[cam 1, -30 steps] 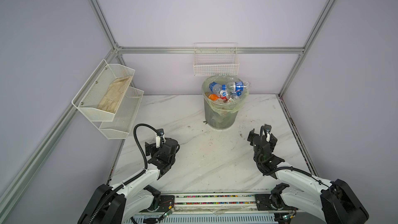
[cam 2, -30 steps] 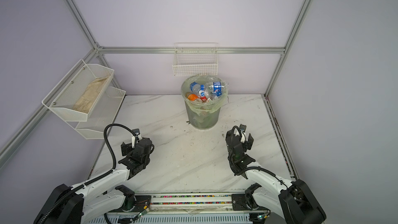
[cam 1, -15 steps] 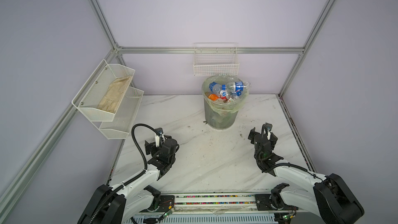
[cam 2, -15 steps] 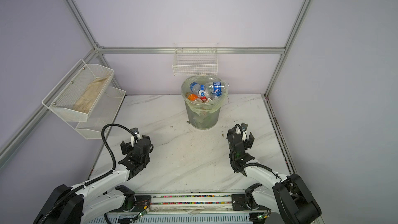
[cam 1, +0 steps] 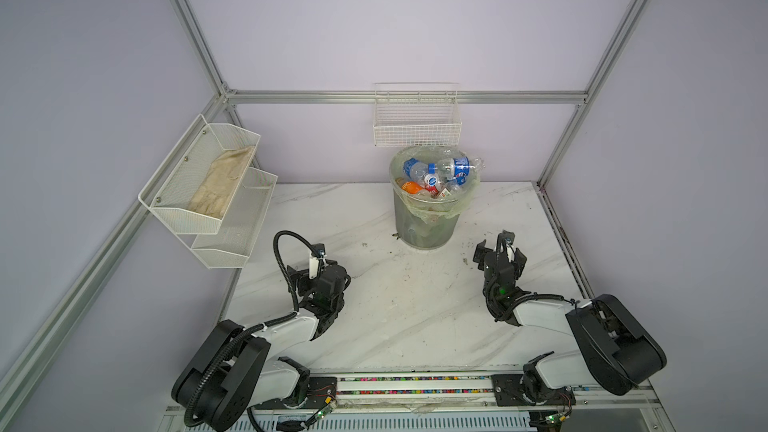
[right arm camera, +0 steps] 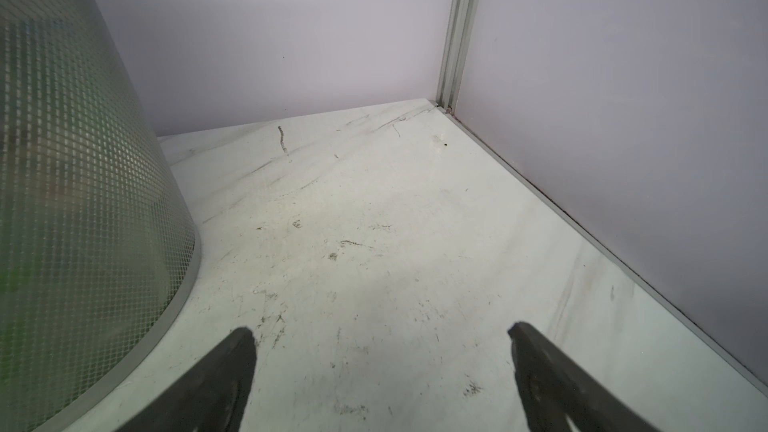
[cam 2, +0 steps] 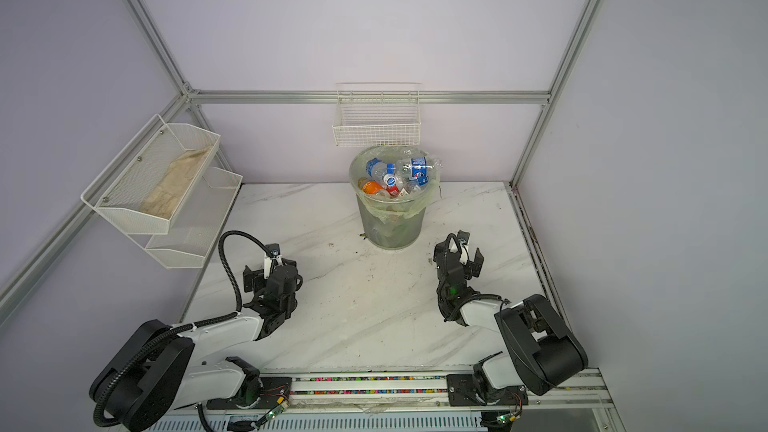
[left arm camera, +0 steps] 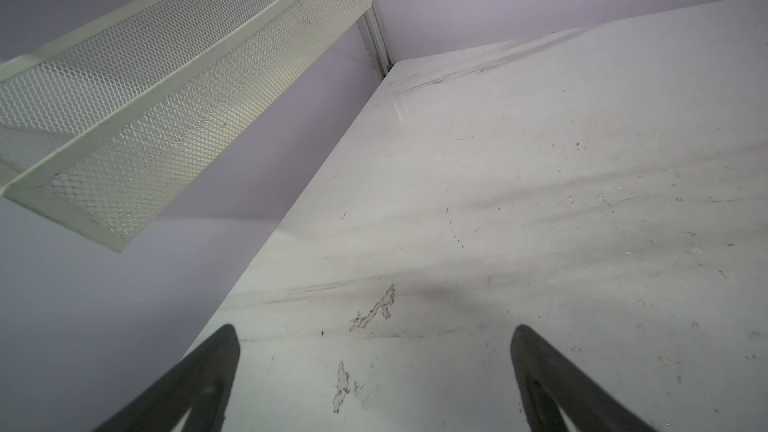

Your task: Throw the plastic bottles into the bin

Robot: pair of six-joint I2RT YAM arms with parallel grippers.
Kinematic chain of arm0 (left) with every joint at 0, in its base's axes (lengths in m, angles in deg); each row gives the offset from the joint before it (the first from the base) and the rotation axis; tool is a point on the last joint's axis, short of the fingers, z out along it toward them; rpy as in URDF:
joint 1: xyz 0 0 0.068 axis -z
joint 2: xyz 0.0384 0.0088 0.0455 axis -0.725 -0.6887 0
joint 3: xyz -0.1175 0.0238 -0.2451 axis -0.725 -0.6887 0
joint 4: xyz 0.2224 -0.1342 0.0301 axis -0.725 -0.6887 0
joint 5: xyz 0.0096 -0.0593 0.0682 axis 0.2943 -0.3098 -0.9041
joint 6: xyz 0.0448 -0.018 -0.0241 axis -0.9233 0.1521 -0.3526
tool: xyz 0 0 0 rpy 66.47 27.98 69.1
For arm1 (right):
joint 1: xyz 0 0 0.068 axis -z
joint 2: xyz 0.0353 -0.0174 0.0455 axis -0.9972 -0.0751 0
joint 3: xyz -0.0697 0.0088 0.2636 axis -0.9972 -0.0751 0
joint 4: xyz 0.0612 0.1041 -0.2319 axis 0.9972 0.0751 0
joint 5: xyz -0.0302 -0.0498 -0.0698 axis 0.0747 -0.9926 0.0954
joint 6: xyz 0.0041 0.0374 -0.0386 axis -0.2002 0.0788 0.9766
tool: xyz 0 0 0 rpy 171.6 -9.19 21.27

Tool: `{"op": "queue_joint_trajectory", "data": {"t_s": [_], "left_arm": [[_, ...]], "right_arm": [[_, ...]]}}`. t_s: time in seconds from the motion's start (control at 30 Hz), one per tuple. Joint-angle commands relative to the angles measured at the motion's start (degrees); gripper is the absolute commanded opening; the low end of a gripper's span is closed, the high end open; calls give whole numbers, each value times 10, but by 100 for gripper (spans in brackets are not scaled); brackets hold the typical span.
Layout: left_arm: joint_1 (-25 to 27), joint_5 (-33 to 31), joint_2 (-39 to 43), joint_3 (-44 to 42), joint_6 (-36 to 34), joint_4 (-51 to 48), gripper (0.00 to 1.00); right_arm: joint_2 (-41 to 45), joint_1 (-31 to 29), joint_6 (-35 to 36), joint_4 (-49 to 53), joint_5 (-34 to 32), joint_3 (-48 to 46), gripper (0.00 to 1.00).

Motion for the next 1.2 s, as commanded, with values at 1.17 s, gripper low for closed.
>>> {"op": "queue_joint_trajectory", "data": {"t_s": [1.17], "left_arm": [[-31,-18,-48,-53,-84,338,100]], "right_arm": [[-88,51,24,-223,37,13,97]]}}
